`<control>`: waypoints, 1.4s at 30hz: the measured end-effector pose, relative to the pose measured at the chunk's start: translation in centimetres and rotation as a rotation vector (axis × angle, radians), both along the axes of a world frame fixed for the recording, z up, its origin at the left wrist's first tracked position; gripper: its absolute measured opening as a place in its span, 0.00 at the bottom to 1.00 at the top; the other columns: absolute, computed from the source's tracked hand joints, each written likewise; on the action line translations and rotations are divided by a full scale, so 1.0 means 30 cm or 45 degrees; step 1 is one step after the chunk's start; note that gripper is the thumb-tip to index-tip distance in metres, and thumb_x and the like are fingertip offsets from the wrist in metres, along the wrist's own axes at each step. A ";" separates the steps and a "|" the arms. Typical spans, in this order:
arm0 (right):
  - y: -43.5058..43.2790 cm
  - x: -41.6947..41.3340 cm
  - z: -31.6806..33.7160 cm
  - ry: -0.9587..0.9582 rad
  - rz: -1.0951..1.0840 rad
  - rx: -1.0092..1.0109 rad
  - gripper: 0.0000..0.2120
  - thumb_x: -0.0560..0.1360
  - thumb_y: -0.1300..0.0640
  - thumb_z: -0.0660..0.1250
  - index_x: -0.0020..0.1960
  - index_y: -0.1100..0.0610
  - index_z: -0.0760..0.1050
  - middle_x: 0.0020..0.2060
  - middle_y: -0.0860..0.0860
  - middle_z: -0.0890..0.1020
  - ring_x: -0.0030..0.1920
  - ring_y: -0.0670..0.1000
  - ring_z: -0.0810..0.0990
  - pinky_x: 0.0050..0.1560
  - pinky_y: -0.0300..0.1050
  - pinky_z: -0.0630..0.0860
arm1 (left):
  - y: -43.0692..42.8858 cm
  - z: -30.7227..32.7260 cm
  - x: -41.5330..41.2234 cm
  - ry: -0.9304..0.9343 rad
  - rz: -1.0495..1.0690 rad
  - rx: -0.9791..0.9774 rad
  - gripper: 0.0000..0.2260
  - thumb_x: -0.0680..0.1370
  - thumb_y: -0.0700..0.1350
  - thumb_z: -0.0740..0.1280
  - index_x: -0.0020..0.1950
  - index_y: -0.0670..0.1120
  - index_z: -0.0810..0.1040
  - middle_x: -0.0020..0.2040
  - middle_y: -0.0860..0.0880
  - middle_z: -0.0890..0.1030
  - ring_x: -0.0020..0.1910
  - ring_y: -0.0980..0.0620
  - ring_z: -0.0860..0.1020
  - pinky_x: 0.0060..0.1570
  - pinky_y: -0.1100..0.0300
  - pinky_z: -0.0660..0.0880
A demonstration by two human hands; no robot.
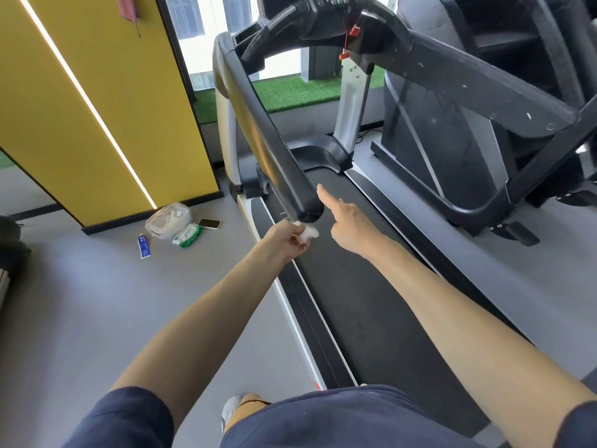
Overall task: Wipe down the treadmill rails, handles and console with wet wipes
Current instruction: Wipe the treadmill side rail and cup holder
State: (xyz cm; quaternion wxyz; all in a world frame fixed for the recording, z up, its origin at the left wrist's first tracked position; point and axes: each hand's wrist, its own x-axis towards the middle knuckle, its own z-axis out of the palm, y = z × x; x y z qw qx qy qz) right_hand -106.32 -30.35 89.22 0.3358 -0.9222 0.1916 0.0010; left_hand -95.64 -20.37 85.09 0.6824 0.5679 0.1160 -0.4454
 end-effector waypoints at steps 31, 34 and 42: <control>-0.031 -0.003 0.002 -0.017 0.051 0.051 0.42 0.71 0.77 0.50 0.79 0.48 0.44 0.77 0.52 0.58 0.77 0.55 0.47 0.69 0.42 0.58 | 0.107 -0.063 -0.059 -0.284 -0.476 -0.753 0.09 0.78 0.35 0.51 0.41 0.44 0.66 0.30 0.47 0.65 0.29 0.54 0.65 0.33 0.62 0.60; -0.023 0.001 0.000 -0.044 0.053 0.032 0.43 0.71 0.77 0.52 0.79 0.49 0.43 0.76 0.53 0.58 0.77 0.56 0.47 0.66 0.41 0.61 | 0.142 -0.081 0.001 0.020 -0.155 -0.153 0.10 0.80 0.32 0.51 0.42 0.39 0.67 0.36 0.45 0.69 0.33 0.53 0.68 0.35 0.64 0.63; -0.026 0.001 -0.004 -0.036 0.046 -0.002 0.43 0.71 0.77 0.52 0.79 0.49 0.44 0.76 0.54 0.59 0.77 0.56 0.48 0.66 0.42 0.62 | -0.019 0.027 0.010 0.224 0.151 -0.029 0.07 0.79 0.29 0.55 0.54 0.35 0.71 0.66 0.39 0.73 0.58 0.47 0.76 0.35 0.62 0.72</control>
